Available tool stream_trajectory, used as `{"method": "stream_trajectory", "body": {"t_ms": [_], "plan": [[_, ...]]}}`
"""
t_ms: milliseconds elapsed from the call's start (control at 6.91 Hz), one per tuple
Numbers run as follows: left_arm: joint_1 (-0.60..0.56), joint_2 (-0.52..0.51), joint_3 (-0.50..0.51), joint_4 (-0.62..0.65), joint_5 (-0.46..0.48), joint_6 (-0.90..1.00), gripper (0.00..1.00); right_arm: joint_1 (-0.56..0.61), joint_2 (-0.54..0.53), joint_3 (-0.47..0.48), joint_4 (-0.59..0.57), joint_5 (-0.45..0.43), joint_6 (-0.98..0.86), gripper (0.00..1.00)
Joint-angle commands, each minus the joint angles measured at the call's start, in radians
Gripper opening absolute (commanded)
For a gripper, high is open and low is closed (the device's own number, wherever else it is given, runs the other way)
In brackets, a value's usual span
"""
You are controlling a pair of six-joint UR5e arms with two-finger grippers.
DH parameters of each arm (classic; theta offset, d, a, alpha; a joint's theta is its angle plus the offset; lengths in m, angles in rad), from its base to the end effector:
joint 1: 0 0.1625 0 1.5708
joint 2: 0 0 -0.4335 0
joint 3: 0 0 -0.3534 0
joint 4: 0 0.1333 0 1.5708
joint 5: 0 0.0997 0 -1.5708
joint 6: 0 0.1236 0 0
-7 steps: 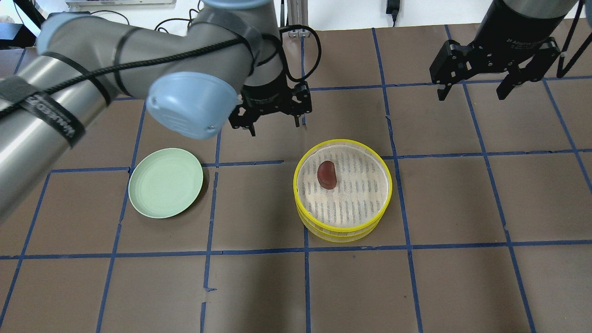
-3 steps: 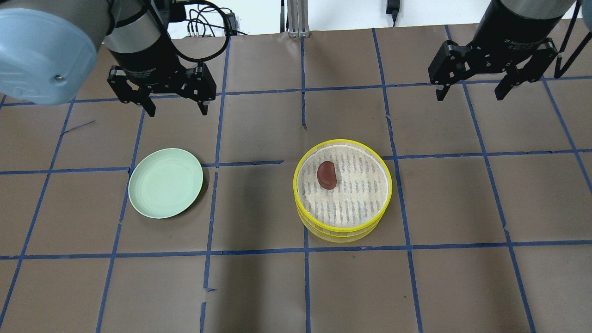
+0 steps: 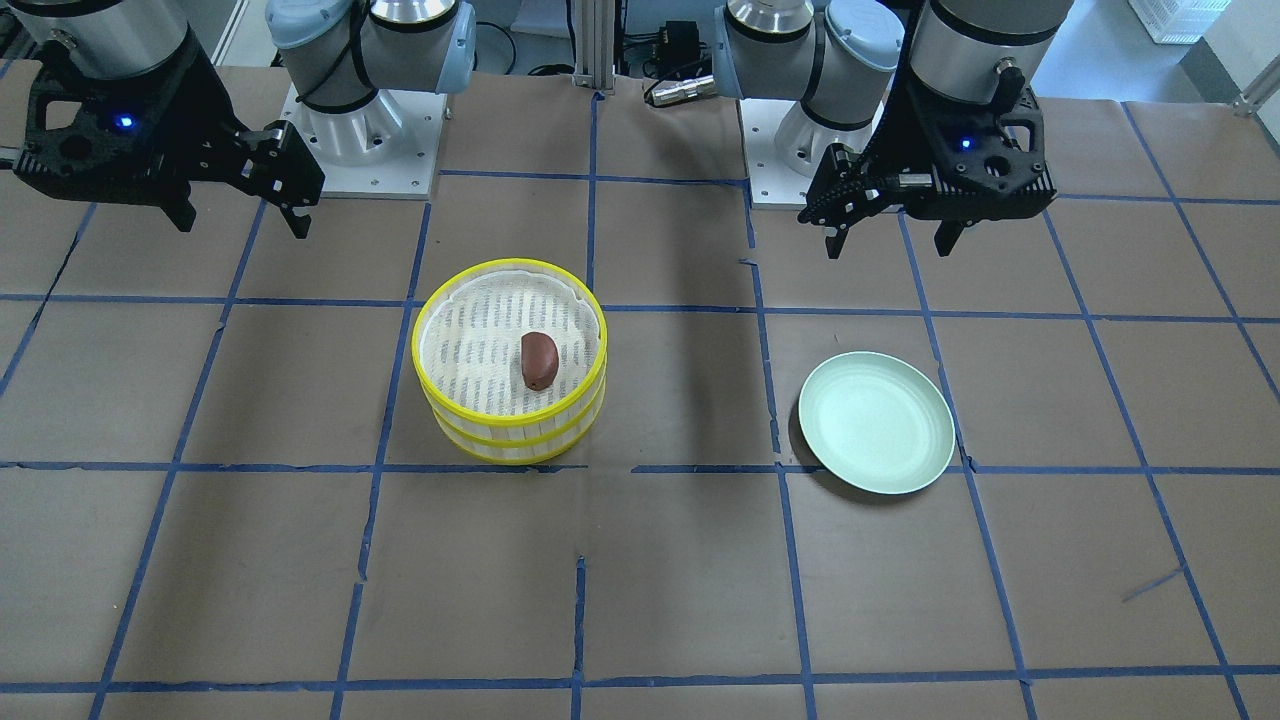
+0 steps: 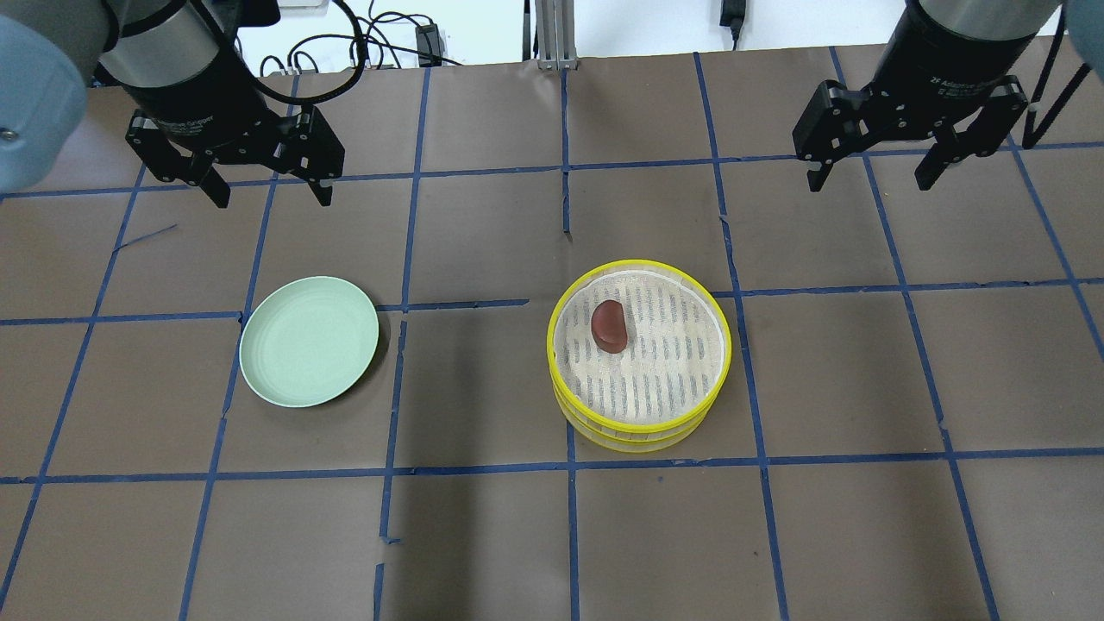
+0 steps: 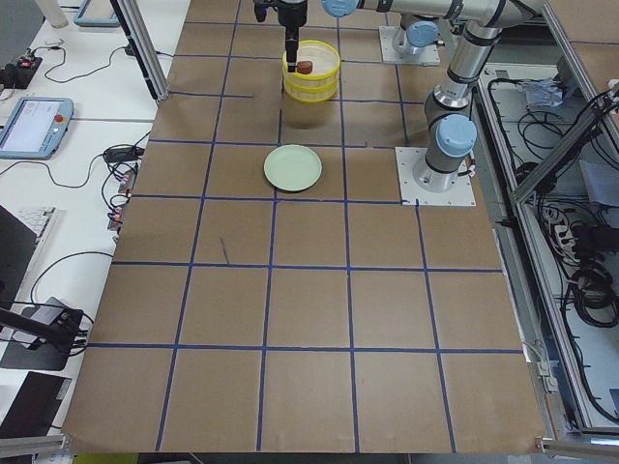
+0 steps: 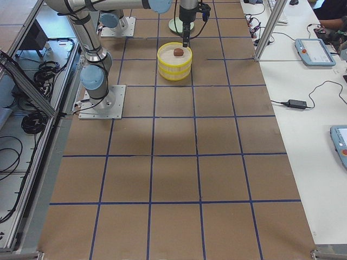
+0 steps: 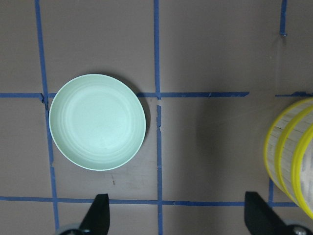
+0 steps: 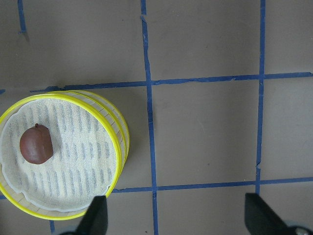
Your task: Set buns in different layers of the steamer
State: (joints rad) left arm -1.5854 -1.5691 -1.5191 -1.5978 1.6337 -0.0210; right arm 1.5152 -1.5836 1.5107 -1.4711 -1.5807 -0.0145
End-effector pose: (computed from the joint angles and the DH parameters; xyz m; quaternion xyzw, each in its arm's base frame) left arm -0.1322 -0.4532 0.4942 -0.0036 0.9994 -0.0137 0.0312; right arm 0.1072 -0.4499 0.4955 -0.0205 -0.9997 -0.0136 0.0045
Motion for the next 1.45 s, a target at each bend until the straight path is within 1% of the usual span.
{"method": "stream_trajectory", "body": {"t_ms": [0,145,289,434,579,724,868,1013,1158,1303], "plan": [[-0.007,0.007,-0.019,0.009,0.001,-0.006,1.00,0.009,-0.006,0.040,-0.064,-0.007,-0.004,1.00],[-0.010,0.004,-0.044,0.003,-0.009,-0.057,1.00,0.010,-0.010,0.055,-0.145,0.004,-0.001,1.00],[-0.010,0.012,-0.050,-0.004,-0.015,-0.135,1.00,0.008,-0.012,0.066,-0.143,-0.004,0.039,1.00],[-0.016,0.004,-0.044,-0.007,-0.017,-0.129,1.00,0.010,-0.013,0.062,-0.135,-0.012,0.086,1.00],[-0.031,0.007,-0.029,-0.070,-0.040,-0.128,1.00,0.013,-0.013,0.060,-0.077,-0.006,0.088,1.00],[-0.044,0.007,-0.007,-0.150,-0.067,-0.125,1.00,0.013,-0.013,0.051,-0.043,-0.008,0.087,1.00],[-0.060,0.012,-0.032,-0.073,-0.072,-0.132,1.00,0.013,-0.013,0.052,-0.041,-0.002,0.085,1.00],[-0.088,0.012,-0.083,0.114,-0.104,-0.208,1.00,0.014,-0.013,0.056,-0.057,0.002,0.087,1.00],[-0.106,0.020,-0.101,0.139,-0.107,-0.276,1.00,0.014,-0.013,0.059,-0.060,0.002,0.087,1.00],[-0.098,0.012,-0.077,0.134,-0.110,-0.258,0.99,0.014,-0.013,0.059,-0.083,0.005,0.090,1.00]]}}
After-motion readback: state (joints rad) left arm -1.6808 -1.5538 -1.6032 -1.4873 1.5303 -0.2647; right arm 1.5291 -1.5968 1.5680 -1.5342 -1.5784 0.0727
